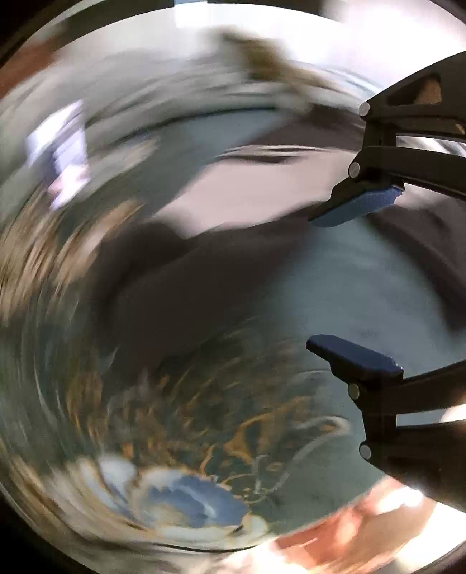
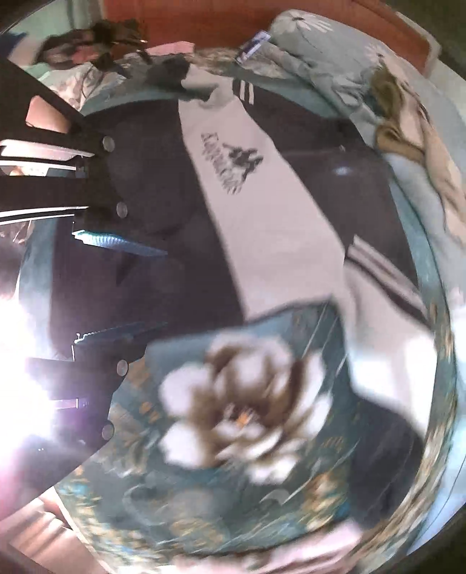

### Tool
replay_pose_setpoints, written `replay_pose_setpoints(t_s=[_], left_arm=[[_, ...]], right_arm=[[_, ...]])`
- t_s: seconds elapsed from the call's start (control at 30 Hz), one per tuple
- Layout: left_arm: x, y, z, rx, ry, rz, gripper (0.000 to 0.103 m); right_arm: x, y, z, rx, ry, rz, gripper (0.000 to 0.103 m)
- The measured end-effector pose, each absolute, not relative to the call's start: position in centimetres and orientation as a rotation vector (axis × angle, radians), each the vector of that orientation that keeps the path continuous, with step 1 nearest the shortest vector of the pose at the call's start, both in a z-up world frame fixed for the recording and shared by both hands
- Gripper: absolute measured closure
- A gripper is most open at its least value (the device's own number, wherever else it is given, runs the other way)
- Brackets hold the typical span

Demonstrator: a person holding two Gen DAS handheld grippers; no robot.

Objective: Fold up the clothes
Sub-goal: 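Grasp the jacket sleeve with the left tool and fold it across the body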

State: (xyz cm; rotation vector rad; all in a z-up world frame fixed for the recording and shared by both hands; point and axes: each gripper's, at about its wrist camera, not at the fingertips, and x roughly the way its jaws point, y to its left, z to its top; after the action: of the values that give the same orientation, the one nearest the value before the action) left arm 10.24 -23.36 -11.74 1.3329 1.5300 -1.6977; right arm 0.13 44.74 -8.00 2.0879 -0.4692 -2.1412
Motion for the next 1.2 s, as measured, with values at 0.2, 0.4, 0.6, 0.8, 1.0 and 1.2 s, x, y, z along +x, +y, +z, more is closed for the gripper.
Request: replay_pose_setpoints(t_s=[0.2, 0.4, 0.6, 0.8, 1.0, 1.2], left_arm=[[11.2, -27.6, -14.6, 1.065, 1.668, -1.482, 0.042], [8.1, -26.6, -10.7, 1.084, 1.457, -1.669, 0.09], [0.3, -18.8, -1.0, 1.141, 1.07, -2.12, 0.09], [-8.9, -5.3, 3.2, 1.294, 0.793, -2.555, 0.091], [-13.0, 10.2, 2.1, 1.58, 0.576, -2.837, 0.092], [-12.2, 21.4, -2.0, 1.944, 0.403, -2.879, 0.092]], right_arm=[[-4.3, 41.0, -9.3, 2.058, -0.412, -2.002, 0.064], [-6.8, 40.3, -9.9, 2.041, -0.366, -1.926, 0.064], [-8.6, 40.0, -11.7, 2.035, -0.434, -1.9, 0.064], [-8.7, 42.2, -11.7, 2.014, -0.562, -1.922, 0.064], [-8.1, 44.9, -11.4, 1.994, -0.683, -1.954, 0.064], [-7.3, 47.1, -12.3, 1.998, -0.777, -1.964, 0.064]])
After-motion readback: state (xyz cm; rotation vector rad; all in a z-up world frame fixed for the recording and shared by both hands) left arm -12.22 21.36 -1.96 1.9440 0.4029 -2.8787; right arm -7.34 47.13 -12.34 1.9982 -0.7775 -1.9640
